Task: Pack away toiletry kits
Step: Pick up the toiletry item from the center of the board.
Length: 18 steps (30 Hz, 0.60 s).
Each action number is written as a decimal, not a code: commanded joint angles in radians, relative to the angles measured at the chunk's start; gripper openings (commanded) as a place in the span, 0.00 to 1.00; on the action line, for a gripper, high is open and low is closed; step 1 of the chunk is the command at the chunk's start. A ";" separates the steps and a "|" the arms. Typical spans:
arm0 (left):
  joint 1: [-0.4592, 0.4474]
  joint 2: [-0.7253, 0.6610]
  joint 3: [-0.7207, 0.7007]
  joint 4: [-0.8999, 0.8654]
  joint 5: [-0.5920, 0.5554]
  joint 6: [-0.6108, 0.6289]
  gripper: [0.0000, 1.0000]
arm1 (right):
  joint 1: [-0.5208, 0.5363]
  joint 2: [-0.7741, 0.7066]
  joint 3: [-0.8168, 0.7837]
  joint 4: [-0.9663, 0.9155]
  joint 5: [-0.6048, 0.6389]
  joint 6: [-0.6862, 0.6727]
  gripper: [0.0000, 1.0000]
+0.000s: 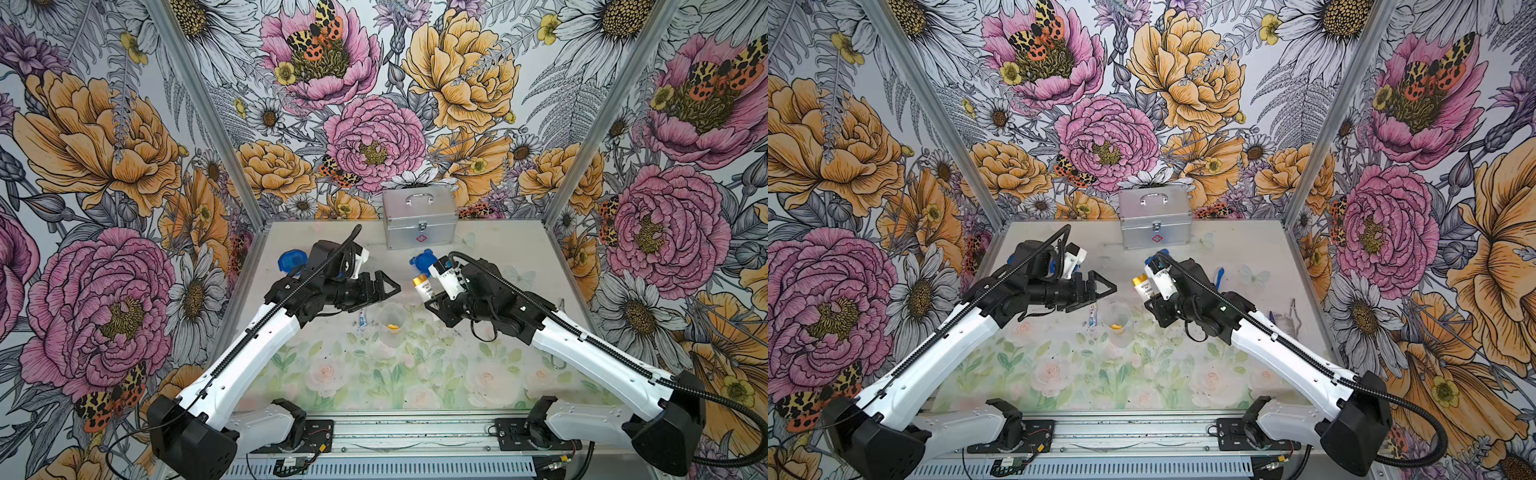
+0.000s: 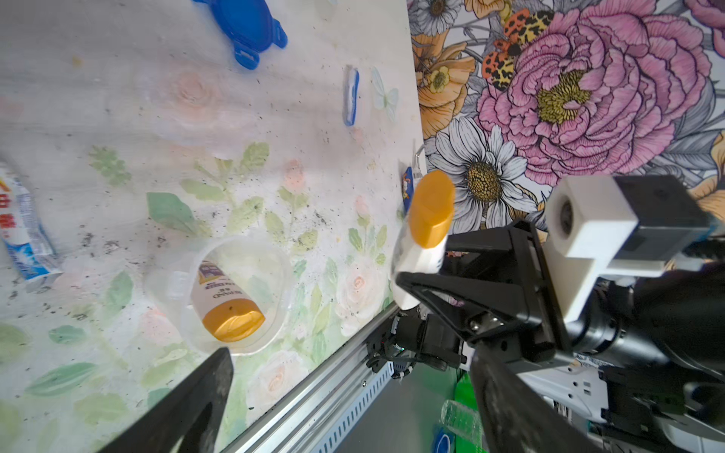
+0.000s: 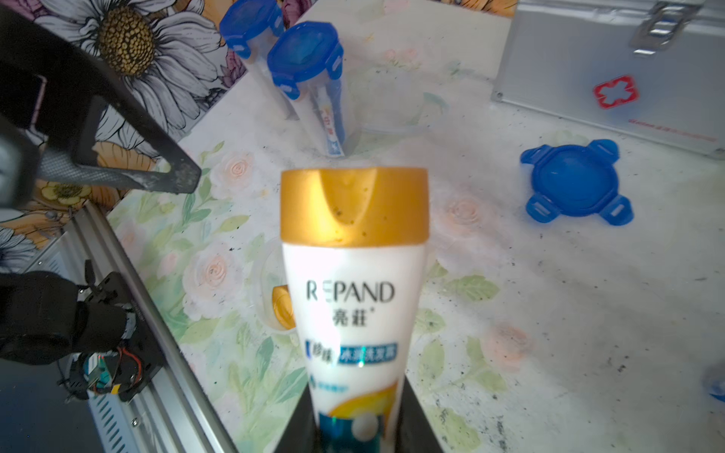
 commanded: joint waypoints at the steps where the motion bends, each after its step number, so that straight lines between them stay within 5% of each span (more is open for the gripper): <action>1: -0.045 0.003 0.041 0.048 0.032 -0.013 0.95 | 0.034 0.010 0.003 0.022 -0.042 -0.019 0.18; 9: -0.081 0.068 0.034 0.099 0.033 -0.030 0.91 | 0.094 0.046 0.055 0.029 -0.050 -0.059 0.17; 18: -0.109 0.117 -0.009 0.176 0.048 -0.055 0.69 | 0.127 0.034 0.042 0.097 -0.051 -0.011 0.17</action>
